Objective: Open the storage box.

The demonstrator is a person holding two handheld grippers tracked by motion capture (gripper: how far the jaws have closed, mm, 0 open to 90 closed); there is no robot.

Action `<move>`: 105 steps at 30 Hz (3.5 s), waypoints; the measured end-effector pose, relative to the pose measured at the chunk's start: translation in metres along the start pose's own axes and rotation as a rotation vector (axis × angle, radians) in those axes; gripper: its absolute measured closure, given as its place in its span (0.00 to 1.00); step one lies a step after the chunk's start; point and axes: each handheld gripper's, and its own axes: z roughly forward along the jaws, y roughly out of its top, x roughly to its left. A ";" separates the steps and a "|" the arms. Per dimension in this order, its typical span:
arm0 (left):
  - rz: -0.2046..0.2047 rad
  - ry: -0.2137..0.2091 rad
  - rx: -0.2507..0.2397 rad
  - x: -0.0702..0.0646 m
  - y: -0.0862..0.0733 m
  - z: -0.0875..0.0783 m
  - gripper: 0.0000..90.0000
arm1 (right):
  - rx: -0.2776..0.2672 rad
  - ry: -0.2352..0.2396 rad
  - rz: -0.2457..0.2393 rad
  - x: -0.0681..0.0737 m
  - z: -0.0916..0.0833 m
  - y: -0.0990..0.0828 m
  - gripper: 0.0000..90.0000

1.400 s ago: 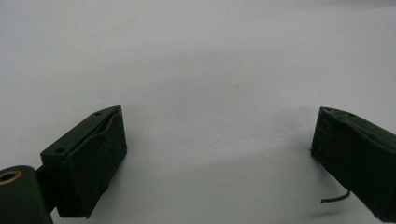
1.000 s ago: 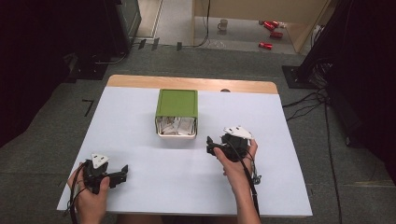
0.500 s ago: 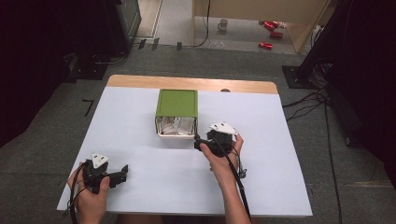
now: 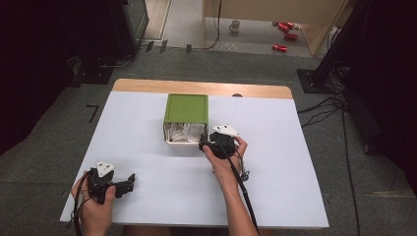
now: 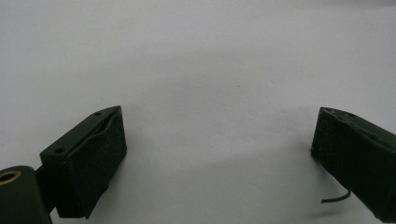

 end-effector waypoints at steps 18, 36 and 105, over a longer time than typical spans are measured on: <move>-0.001 0.000 0.000 0.000 0.000 0.000 0.04 | 0.053 -0.028 0.011 0.003 0.024 -0.002 0.44; 0.000 0.001 0.000 0.000 0.000 0.000 0.04 | 0.081 0.001 -0.007 0.005 0.013 -0.008 0.45; -0.003 -0.001 -0.001 0.000 0.000 0.000 0.04 | -0.079 -0.023 0.020 0.023 -0.020 -0.010 0.88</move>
